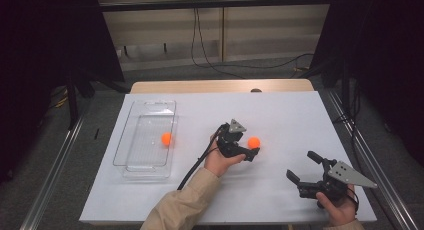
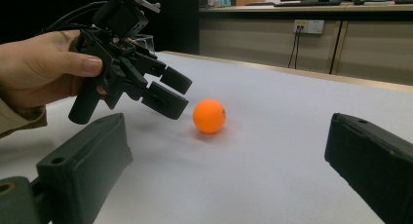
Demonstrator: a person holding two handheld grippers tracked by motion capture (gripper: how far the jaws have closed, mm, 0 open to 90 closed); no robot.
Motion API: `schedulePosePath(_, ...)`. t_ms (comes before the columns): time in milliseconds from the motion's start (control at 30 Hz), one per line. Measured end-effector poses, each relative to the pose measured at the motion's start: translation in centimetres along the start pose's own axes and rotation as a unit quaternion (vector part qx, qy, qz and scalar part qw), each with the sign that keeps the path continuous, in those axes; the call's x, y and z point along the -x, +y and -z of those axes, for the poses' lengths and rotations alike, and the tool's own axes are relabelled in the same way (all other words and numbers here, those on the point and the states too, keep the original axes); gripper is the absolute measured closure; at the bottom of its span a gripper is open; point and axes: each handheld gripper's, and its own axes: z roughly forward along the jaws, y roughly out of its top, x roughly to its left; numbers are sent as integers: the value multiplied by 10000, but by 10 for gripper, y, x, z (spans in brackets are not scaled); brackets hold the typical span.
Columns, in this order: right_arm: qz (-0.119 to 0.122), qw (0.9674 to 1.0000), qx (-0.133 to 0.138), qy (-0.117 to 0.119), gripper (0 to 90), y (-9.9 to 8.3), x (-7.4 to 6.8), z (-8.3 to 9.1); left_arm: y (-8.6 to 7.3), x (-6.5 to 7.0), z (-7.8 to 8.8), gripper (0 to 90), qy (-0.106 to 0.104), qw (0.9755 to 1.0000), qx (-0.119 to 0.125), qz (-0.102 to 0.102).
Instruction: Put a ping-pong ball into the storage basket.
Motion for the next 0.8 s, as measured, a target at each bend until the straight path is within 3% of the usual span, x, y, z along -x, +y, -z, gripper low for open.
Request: schedulePosePath(800, -3, 10000, 0, 6, 18, 0, 0, 0, 4, 4, -13, 64, 48, 10000, -44, -38)
